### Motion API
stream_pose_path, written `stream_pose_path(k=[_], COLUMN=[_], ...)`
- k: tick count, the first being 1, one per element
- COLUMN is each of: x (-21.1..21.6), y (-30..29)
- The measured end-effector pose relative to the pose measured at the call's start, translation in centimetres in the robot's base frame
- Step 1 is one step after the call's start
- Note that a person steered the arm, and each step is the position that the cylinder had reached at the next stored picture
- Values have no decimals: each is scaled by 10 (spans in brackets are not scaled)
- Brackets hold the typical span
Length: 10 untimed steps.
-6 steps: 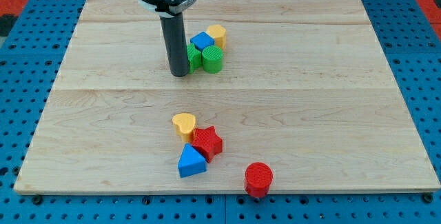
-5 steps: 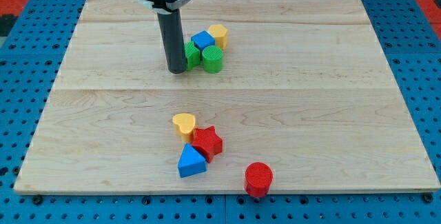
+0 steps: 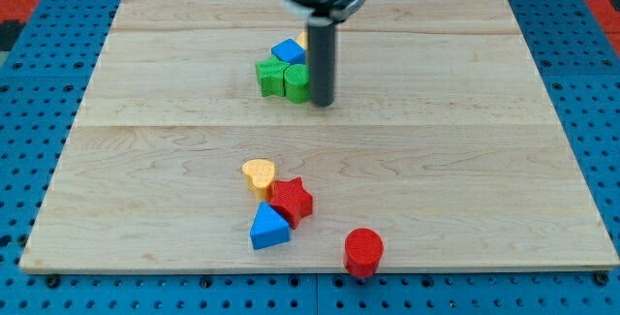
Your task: Push the blue cube left to the green star
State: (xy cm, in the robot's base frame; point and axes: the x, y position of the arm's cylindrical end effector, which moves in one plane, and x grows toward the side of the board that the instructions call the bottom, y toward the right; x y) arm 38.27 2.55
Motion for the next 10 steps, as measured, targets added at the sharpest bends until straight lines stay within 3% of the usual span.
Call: stream_pose_path(k=[2,3,4,6,8,9,10], x=[-88,-85,-80,-46,-57,-78,-75], y=[-50,-79,-23,-6,-108,-116,-177])
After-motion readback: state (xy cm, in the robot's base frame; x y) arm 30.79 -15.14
